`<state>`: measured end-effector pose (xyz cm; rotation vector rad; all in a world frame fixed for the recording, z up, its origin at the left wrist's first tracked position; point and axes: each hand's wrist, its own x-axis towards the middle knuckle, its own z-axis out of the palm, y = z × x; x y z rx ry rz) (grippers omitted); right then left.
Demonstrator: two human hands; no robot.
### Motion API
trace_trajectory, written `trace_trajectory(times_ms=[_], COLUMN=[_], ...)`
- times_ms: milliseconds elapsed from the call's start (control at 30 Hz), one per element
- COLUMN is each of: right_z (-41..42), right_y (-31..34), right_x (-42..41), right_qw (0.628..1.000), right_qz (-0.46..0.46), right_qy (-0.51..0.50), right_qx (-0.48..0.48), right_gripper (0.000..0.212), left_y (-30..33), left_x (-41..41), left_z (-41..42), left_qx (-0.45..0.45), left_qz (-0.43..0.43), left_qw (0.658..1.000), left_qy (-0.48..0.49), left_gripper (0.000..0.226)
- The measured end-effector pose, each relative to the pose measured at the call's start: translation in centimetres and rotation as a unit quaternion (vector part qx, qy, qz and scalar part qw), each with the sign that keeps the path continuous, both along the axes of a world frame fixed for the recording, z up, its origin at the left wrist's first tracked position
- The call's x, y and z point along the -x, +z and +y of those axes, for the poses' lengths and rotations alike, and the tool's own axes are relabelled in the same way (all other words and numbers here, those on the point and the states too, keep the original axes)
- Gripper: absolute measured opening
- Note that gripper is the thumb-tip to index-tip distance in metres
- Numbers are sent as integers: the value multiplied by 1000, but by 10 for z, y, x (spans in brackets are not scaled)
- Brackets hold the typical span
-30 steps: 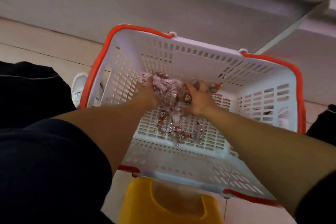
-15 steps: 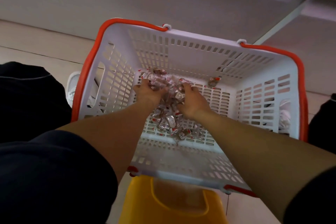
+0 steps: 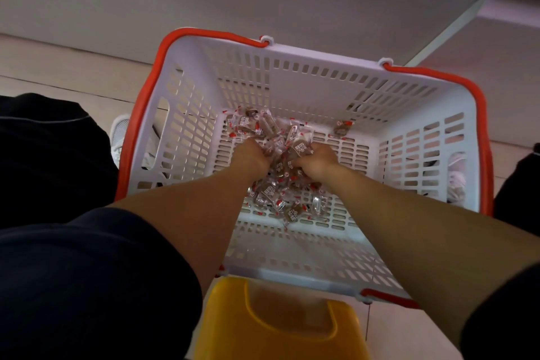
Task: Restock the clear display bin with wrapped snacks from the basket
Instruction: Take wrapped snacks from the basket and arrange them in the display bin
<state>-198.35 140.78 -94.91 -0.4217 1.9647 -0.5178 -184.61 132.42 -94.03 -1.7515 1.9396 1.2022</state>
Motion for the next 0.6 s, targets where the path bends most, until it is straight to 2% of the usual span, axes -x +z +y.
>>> trace_trajectory(times_ms=[67,133,200,333,400,500,600], right_z=[0,1,2,-1,-3,-5,-3], right_y=[0,-2,-2,1,4,3,1], right_x=[0,1,1,3,2,1,-1], right_qw=[999,998,996,994,993,991,988], right_qz=[-19,-20,-17,-4,6,21,32], right_qy=[-25,-59,-86,-108,-115,-126,-142], right_qx=[12,26,34,33,31,40,61], right_gripper=[53,56,39,29,33,37,29], left_y=[-4,-8,-11,-13,-13,-16,-15], left_x=[-4,-7,-8,-8,-6,-4,1], left_z=[2,3,1,-3,-1,5,10], left_qx=[17,31,27,-10,-29,-35,5], left_qz=[-5,-3,40,130,125,89,38], left_qw=[1000,999,999,982,986,994,999], left_qy=[-26,-43,7,136,108,48,3], left_gripper=[32,27,9,17,14,40,47])
